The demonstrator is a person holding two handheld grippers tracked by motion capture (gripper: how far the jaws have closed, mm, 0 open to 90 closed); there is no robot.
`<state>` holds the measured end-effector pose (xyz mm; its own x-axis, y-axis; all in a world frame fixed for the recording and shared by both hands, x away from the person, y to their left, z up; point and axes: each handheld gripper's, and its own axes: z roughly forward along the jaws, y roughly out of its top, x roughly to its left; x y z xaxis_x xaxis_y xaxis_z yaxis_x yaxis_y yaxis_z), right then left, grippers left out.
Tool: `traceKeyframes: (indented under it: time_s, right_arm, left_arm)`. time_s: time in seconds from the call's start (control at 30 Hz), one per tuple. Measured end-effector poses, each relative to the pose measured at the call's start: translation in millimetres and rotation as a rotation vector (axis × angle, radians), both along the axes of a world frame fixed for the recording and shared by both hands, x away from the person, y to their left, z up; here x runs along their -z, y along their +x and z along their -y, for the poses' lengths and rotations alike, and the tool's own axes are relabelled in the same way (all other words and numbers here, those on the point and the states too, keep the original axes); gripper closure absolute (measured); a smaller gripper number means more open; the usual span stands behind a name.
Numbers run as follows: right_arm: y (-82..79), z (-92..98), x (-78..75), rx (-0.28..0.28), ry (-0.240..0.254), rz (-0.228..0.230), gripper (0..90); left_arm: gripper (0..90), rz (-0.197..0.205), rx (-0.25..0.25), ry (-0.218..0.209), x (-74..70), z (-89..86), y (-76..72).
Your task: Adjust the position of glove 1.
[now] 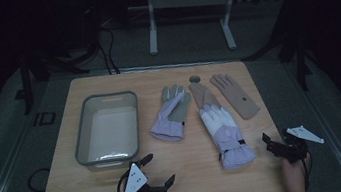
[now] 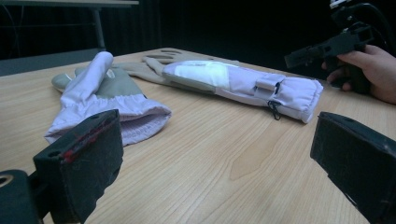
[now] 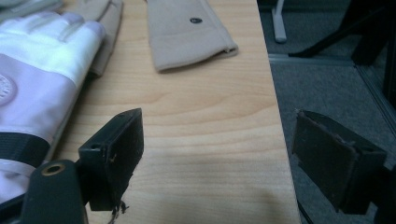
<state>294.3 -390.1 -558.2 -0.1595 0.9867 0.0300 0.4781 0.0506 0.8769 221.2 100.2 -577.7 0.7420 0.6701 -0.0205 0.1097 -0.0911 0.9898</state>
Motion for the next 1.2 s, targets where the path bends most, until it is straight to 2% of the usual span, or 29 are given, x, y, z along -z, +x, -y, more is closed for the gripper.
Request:
traceKeyframes:
  time_s: [0.13, 0.17, 0.27, 0.4, 0.47, 0.57, 0.63, 0.67, 0.77, 0.87, 0.93, 1.03, 1.13, 1.2]
  right_arm:
    - [0.0, -0.8, 0.0, 0.002, -0.007, -0.013, 16.4]
    - [-0.1, -1.9, 0.3, 0.004, -0.014, -0.032, 15.9]
    - [3.3, -3.5, 1.1, -0.067, -0.003, -0.080, 13.9]
    - [4.5, -6.5, -1.6, -0.088, -0.014, -0.090, 13.6]
    - [4.1, -7.0, -7.9, -0.076, -0.024, -0.077, 13.7]
    - [4.7, -8.4, -20.1, -0.086, -0.026, -0.089, 13.4]
    - [5.1, -10.1, -28.6, -0.102, 0.002, -0.105, 12.9]
    - [5.1, -11.3, -32.8, -0.105, 0.015, -0.095, 12.1]
    - [7.6, -16.1, -45.5, -0.097, -0.005, -0.101, 12.0]
    - [11.1, -19.7, -56.8, -0.078, -0.019, -0.084, 12.0]
    - [13.4, -21.3, -64.0, -0.092, -0.006, -0.079, 15.5]
    - [17.5, -27.5, -73.7, -0.108, -0.050, -0.066, 14.9]
    - [21.0, -32.9, -84.6, -0.149, -0.030, -0.053, 16.9]
    - [23.4, -38.7, -91.0, -0.188, -0.048, -0.045, 18.7]
  left_arm:
    - [2.9, 0.002, -0.005, 0.002, 0.0, 0.2, -0.6]
    - [2.9, 0.002, -0.004, 0.002, 0.0, 0.2, -0.6]
    - [2.9, 0.003, -0.006, 0.000, 0.0, 0.2, -0.7]
    - [2.9, 0.003, -0.010, 0.003, -0.1, 0.6, -0.8]
    - [2.9, 0.002, -0.013, 0.003, -0.1, 0.5, -0.8]
    - [2.9, -0.001, -0.013, -0.006, 0.1, -0.3, -0.4]
    - [2.9, -0.001, -0.013, -0.007, 0.1, -0.6, -0.3]
    - [2.9, 0.000, -0.014, -0.009, 0.1, -0.6, -0.6]
    - [2.9, 0.006, -0.013, -0.003, 0.1, 0.1, -1.2]
    - [2.9, 0.008, -0.016, 0.000, 0.1, 0.3, -1.4]
    - [2.9, 0.006, -0.017, -0.005, 0.2, 0.0, -1.3]
    - [2.9, -0.001, -0.017, -0.011, 0.2, -0.6, -0.5]
    - [2.9, -0.001, -0.021, -0.015, 0.2, -0.9, -0.6]
    - [2.9, 0.000, -0.022, -0.015, 0.3, -0.9, -0.7]
